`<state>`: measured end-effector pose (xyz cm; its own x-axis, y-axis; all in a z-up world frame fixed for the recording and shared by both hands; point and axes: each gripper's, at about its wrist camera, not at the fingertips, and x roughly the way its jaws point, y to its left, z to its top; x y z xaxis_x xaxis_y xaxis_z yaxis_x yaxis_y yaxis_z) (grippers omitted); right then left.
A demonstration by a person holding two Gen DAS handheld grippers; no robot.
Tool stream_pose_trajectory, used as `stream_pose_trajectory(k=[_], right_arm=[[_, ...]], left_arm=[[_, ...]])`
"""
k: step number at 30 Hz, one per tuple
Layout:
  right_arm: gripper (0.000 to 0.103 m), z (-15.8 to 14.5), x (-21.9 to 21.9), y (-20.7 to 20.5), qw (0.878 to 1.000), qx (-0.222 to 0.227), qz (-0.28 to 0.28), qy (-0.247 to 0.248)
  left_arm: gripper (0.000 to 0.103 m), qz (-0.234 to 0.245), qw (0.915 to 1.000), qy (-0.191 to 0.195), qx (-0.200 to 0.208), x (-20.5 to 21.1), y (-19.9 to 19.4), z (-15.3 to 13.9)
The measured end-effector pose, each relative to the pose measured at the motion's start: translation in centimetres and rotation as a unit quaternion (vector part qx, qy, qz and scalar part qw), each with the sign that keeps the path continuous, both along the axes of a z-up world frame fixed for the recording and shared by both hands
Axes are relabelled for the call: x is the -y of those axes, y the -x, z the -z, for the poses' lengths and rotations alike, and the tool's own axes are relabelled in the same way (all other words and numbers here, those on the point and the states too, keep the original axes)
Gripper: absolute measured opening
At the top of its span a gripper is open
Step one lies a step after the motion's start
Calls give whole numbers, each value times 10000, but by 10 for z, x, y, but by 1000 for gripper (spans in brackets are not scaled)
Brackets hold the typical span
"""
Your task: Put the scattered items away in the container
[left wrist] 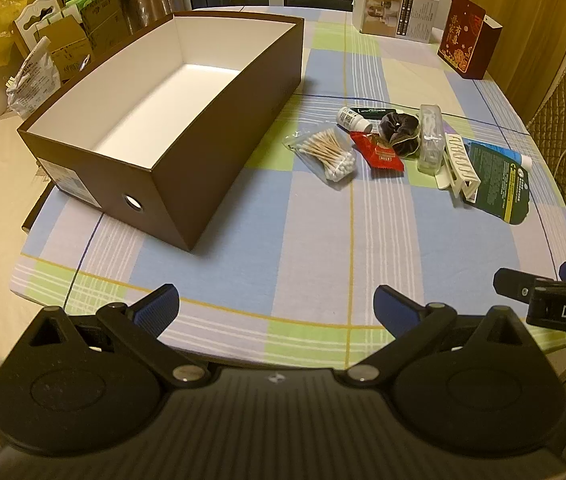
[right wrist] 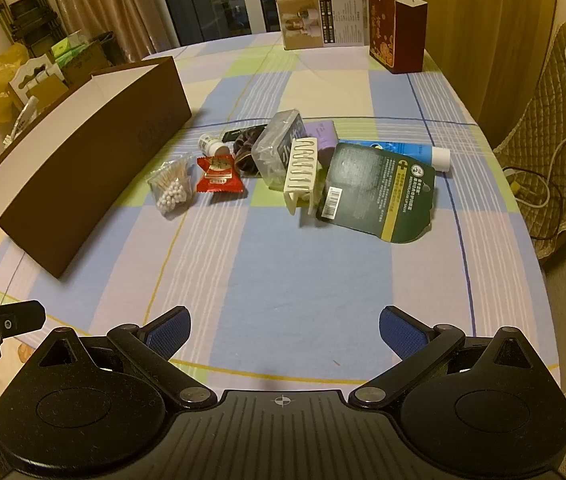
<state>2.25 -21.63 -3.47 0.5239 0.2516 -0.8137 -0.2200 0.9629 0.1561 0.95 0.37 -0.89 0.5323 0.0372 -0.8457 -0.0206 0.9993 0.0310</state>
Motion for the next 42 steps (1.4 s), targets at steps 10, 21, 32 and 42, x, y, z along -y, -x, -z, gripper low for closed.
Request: stream_pose_trajectory(k=[10, 21, 32, 42], right_arm=[[103, 1, 2, -1, 10000, -3, 29, -17], [103, -2, 11, -2, 9999, 77, 130, -24], [103, -3, 32, -14, 9987, 212, 453, -29], [103, 0, 61, -39, 9976, 138, 571, -353]], left_arm=[[102, 50, 10000, 20, -18, 2, -1, 2], [102, 406, 9987, 257, -139, 12, -9, 7], [102, 1081, 9940, 108, 124, 35, -31, 10], [98, 1632, 9864, 105, 186, 45, -82, 17]])
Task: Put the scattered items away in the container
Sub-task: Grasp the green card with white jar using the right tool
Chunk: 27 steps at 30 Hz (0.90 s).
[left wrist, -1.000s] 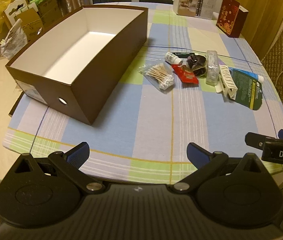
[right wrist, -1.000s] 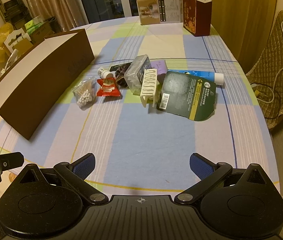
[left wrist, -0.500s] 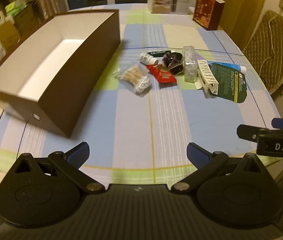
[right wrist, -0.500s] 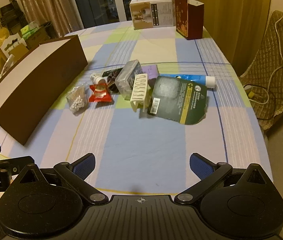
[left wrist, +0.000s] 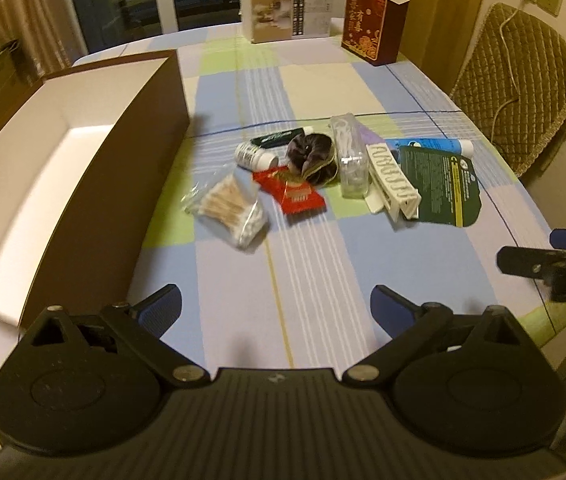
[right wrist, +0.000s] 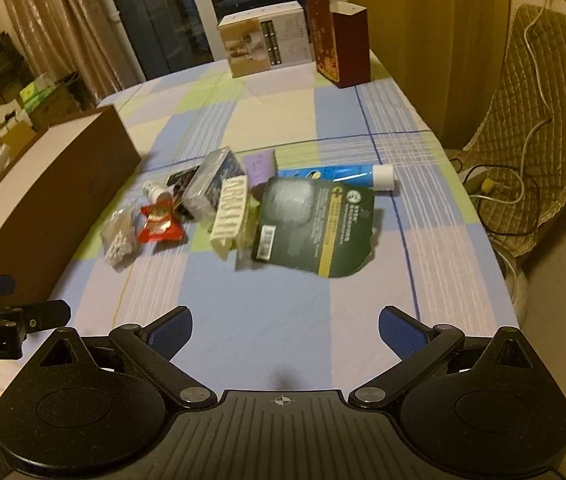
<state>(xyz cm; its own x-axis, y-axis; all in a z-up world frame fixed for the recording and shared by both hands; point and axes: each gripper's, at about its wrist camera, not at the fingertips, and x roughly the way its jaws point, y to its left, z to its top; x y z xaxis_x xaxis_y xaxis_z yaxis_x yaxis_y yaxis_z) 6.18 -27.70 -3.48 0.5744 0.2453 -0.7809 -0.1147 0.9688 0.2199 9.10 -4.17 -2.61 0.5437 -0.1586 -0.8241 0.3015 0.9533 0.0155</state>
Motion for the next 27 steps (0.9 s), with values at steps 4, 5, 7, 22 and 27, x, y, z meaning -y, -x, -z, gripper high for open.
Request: stream_pose_trajectory(k=[4, 5, 7, 22, 27], right_arm=[[103, 6, 16, -19, 9998, -69, 62, -193], [103, 7, 18, -24, 9999, -60, 47, -152], [88, 12, 22, -35, 9999, -87, -54, -67], [76, 51, 67, -112, 9954, -337, -49, -890], [76, 68, 87, -137, 9864, -529, 15, -1557]], left_arm=[[93, 65, 10000, -66, 36, 1, -20, 10], [91, 29, 10000, -72, 12, 1, -25, 13], [89, -103, 9999, 0, -127, -1, -35, 22], [83, -372, 9968, 499, -503, -1, -70, 39], [83, -517, 9951, 572, -622, -7, -73, 42]])
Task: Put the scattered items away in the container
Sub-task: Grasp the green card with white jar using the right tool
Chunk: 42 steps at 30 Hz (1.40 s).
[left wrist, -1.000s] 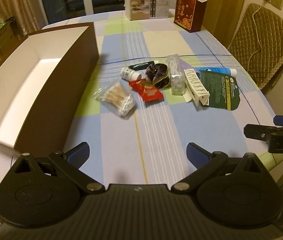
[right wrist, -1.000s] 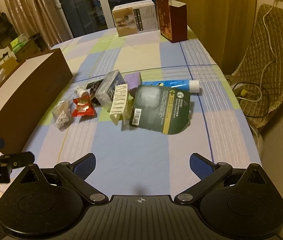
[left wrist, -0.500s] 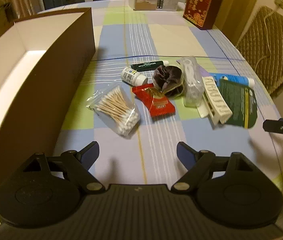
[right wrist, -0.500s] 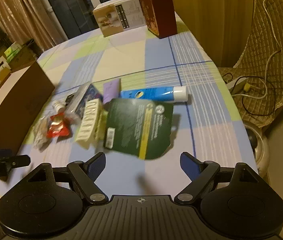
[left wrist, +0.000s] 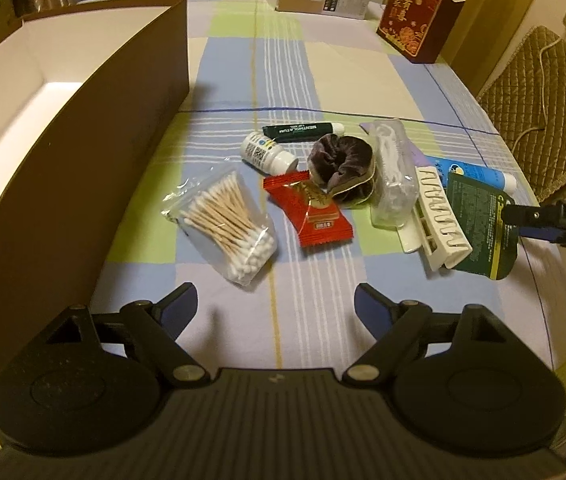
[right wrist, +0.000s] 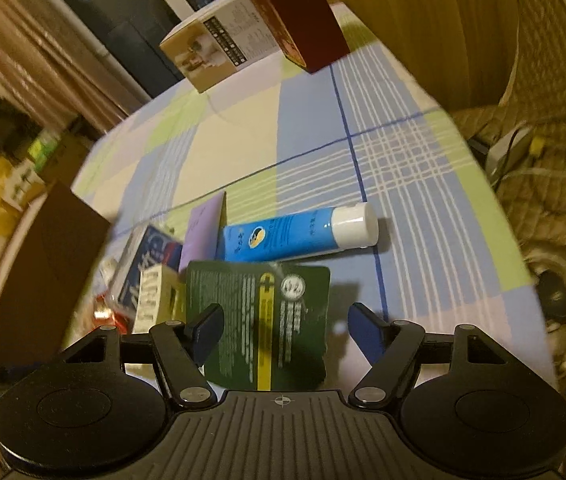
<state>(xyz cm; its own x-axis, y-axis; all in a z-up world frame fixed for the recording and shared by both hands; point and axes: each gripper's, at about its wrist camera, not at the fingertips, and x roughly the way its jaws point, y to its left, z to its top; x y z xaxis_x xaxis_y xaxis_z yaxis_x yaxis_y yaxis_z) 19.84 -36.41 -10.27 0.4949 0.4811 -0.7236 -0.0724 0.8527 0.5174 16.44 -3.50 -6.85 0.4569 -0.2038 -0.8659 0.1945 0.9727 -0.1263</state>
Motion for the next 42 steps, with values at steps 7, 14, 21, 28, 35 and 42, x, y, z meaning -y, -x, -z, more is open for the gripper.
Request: stream_pose_trajectory(k=[7, 14, 21, 28, 35, 42], right_arm=[[21, 13, 19, -14, 9958, -189, -78, -891], [6, -27, 15, 2, 9946, 533, -492, -745], [6, -77, -70, 74, 9138, 2298, -2558, 2162], [6, -63, -125, 163, 7713, 2917, -4438, 3508], [67, -31, -135, 187, 7569, 2322, -4725, 3871], [78, -52, -130, 149, 8760, 1441, -3716, 2715]], left_arm=[[83, 12, 10000, -36, -40, 0, -1, 3], [83, -19, 10000, -38, -69, 0, 0, 4], [83, -47, 9999, -107, -35, -1, 0, 4], [83, -90, 9998, -160, 9, -5, 2, 2], [86, -172, 9997, -164, 55, -14, 7, -2], [86, -175, 9995, -250, 11, -21, 9, 0]])
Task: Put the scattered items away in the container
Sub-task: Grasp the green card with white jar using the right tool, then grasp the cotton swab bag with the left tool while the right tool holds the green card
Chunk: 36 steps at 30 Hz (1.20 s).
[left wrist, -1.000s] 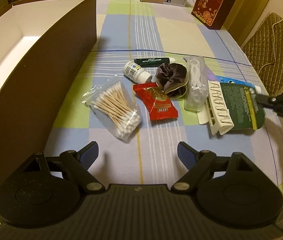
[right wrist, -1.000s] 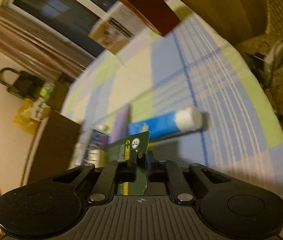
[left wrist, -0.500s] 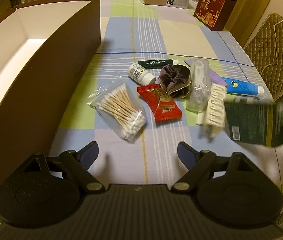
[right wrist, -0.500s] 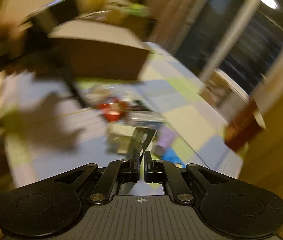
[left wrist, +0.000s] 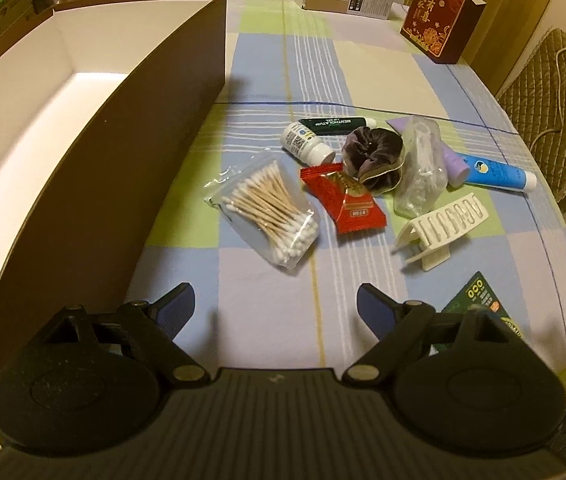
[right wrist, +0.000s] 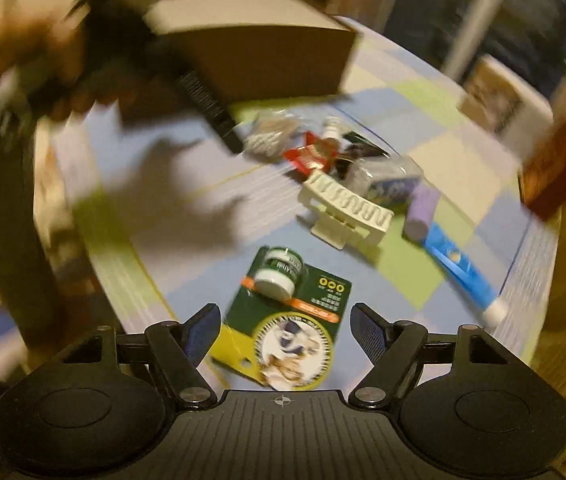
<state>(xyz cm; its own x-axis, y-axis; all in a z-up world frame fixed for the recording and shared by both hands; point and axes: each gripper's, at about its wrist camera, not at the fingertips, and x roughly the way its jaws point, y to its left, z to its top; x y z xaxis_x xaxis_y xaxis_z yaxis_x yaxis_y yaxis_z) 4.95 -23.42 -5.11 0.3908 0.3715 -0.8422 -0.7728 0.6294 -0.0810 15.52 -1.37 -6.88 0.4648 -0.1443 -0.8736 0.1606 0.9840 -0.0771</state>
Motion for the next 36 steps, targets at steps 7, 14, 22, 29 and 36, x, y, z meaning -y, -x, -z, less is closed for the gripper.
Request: stream_pose_trajectory(k=[7, 14, 22, 29, 36], right_arm=[[53, 20, -27, -27, 9938, -401, 910, -497], [36, 42, -39, -37, 9927, -343, 1103, -346], [36, 48, -12, -53, 9845, -322, 1704, -247], [36, 44, 0, -62, 9776, -395, 2035, -373], [36, 48, -2, -66, 9764, -427, 2088, -346]], left_arm=[[86, -28, 10000, -21, -48, -4, 1, 2], [86, -1, 10000, -42, -82, -4, 0, 4], [86, -6, 10000, 9, -64, 3, -6, 5], [80, -300, 9991, 91, 280, 12, -34, 2], [64, -818, 9964, 169, 126, 11, -75, 22]])
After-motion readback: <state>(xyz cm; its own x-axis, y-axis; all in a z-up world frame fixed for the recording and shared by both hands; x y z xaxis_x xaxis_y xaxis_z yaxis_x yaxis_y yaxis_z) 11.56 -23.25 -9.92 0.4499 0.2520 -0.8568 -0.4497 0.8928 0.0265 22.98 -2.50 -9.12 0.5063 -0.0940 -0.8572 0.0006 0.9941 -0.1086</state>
